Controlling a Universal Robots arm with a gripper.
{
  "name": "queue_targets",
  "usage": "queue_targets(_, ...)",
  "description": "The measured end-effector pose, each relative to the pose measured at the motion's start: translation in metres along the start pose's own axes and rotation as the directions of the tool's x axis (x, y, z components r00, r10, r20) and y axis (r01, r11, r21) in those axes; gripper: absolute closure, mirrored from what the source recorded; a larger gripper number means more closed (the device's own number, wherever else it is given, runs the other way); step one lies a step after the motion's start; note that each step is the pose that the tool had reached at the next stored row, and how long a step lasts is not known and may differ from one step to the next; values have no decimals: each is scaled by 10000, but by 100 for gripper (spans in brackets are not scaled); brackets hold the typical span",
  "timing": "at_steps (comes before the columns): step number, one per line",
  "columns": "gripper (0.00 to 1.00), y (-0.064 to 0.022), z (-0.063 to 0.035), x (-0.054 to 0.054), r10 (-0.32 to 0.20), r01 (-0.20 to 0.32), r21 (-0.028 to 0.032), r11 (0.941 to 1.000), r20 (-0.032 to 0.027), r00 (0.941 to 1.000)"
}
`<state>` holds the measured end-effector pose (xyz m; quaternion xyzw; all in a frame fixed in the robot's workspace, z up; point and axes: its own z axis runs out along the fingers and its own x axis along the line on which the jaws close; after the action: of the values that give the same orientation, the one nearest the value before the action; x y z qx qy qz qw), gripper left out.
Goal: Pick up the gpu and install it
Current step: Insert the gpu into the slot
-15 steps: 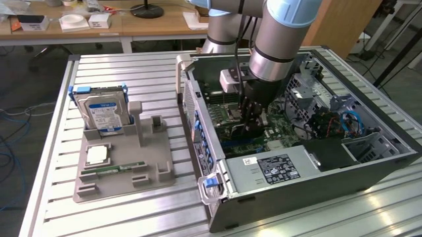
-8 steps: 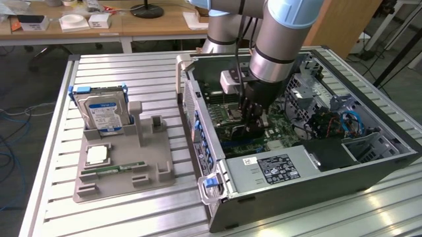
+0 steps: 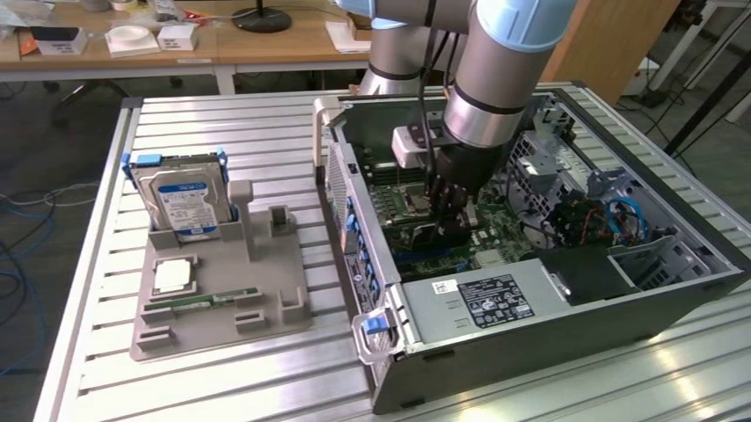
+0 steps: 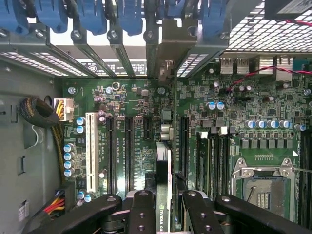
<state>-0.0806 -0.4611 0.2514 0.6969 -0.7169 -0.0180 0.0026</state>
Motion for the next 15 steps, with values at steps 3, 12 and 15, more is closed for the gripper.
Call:
queue_targets(3, 74, 0, 8, 0, 2, -2, 6, 10000, -4, 10000)
queue_targets(12, 74, -12, 13, 0, 3, -3, 9, 10000, -2, 10000)
queue_targets(15, 74, -20, 11, 0, 3, -3, 9, 10000, -4, 10000)
